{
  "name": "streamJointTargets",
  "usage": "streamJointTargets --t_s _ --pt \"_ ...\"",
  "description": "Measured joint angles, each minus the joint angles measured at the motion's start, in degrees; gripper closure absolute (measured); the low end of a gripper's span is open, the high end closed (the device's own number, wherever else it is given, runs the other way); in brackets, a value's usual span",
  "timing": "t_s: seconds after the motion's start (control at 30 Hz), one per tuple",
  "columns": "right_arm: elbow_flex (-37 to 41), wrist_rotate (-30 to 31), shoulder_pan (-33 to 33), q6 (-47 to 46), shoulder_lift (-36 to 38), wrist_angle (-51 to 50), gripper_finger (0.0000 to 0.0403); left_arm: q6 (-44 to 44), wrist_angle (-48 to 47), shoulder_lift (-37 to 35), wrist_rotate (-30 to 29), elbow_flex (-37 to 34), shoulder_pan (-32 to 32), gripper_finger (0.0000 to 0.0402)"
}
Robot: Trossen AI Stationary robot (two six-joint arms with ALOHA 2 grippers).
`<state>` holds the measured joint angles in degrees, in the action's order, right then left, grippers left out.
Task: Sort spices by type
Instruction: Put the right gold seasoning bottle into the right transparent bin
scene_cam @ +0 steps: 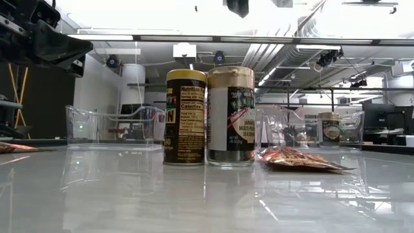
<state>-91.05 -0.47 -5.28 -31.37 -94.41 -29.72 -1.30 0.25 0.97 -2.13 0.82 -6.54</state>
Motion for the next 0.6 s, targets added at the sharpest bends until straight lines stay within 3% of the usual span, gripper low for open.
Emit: streamJointTargets --t_s 0.3,0.43,0.6 --pt "0.0 1.7 -3.5 7.4 0.0 -10.1 0.0119 0.0 0.0 0.0 0.0 0.0 0.0 0.0401" --pt "0.0 2.2 -5.6 12.7 0.0 -14.9 0.0091 0.0 0.0 0.0 0.0 0.0 0.0 0.0401" --pt "0.0 7.1 -8.2 19.8 -1.6 -14.9 0.0086 0.0 0.0 0.0 0.0 0.0 0.0 0.0401"
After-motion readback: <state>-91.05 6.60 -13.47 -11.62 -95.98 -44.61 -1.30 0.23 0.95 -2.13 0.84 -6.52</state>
